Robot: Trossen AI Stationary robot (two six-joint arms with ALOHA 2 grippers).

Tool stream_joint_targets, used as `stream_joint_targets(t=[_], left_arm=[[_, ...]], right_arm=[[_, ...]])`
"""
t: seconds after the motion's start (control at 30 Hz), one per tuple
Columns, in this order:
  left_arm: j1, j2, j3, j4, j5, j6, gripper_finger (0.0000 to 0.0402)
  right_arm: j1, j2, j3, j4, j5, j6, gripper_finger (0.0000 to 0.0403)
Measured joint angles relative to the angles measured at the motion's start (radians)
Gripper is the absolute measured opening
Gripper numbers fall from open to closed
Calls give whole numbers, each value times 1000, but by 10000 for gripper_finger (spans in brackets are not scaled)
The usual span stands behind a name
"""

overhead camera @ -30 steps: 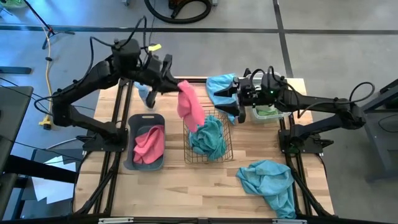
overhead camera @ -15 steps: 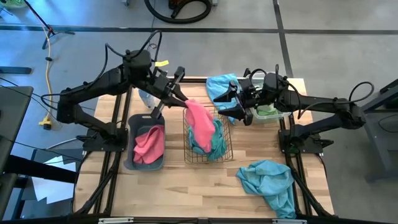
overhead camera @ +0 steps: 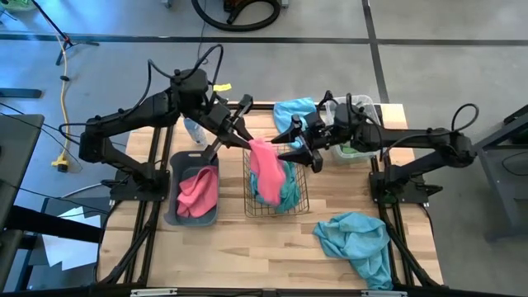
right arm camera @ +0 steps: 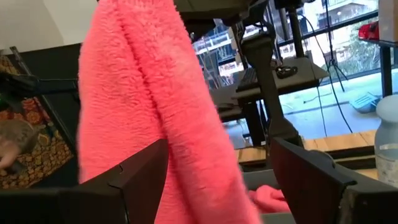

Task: Sort microfiber towel by color & place in baskets
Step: Put the pink towel into the blue bin

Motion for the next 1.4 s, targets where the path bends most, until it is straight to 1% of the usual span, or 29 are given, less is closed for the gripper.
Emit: stream_joint_targets(t=[0.17, 0.33, 0.57, 0.73, 0.9, 1.0, 1.13, 1.3, 1.4], left_arm=[[16, -13, 0, -22, -13, -55, 0], [63, -66, 0, -158, -31, -89, 0], [66, -163, 0, -346, -86, -88, 0], [66, -253, 0, -456, -167, -88, 0], [65, -348, 0, -550, -302, -90, 0], [65, -393, 0, -612, -373, -116, 0], [65, -439, 0, -714, -412, -184, 0], [65, -485, 0, -877, -417, -268, 0], [65, -507, 0, -984, -467, -302, 0]], right_arm=[[0, 6, 0, 6, -3, -3, 277], [-1, -6, 0, 10, -3, -6, 277], [-12, -8, 0, -8, -3, -3, 277], [-21, -8, 0, -18, -2, 0, 277], [-27, -8, 0, -17, -2, 5, 277], [-27, -8, 0, -17, 13, 23, 277], [-27, -8, 0, -17, 35, 28, 277], [-27, -8, 0, -17, 59, 22, 277], [-27, -8, 0, -17, 72, 22, 277]])
